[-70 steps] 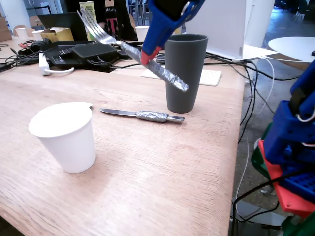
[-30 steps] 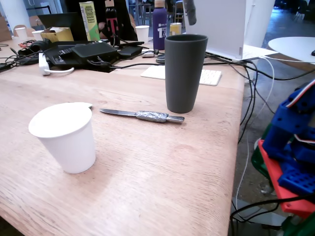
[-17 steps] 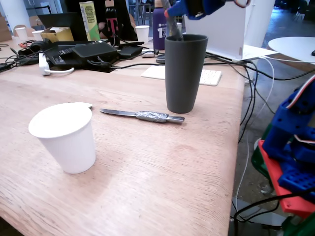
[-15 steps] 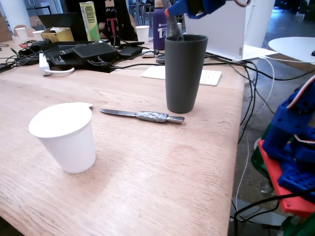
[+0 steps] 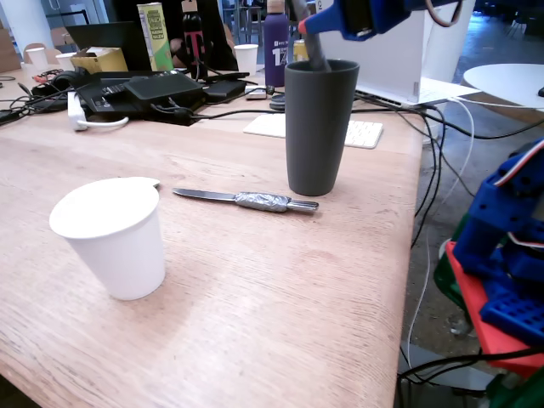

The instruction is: Grab the fork and place it in gray glass

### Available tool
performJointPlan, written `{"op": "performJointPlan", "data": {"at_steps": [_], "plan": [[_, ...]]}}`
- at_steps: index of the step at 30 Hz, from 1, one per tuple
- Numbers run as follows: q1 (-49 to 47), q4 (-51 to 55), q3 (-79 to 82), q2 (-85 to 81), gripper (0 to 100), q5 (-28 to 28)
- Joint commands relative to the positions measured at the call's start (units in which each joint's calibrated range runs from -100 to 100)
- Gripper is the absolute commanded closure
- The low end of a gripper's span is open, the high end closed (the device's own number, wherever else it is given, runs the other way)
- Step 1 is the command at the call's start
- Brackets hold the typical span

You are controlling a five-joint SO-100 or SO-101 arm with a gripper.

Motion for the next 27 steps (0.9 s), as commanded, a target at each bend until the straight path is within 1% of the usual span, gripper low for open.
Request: {"op": "performJointPlan", "data": {"at_steps": [1,2,4,14,15,18,21,24,27], "plan": [[0.61,-0.13,-0.33,-1.39,74,-0.10],[0.78,-0.54,-0.33,-1.39,74,0.29],[4.34,-1.03,-0.43,-1.39,74,0.34],[3.49,-1.11,-1.56,-1.56,75,0.15],[2.98,-1.11,-2.41,-1.47,75,0.34],[1.29,-0.04,-13.74,3.07,75,-0.24],[-9.71,-0.04,-22.89,10.96,75,-0.24],[-23.75,-0.04,-21.66,12.51,75,-0.39],[-29.17,-0.29,-17.61,11.99,75,-3.71]]}}
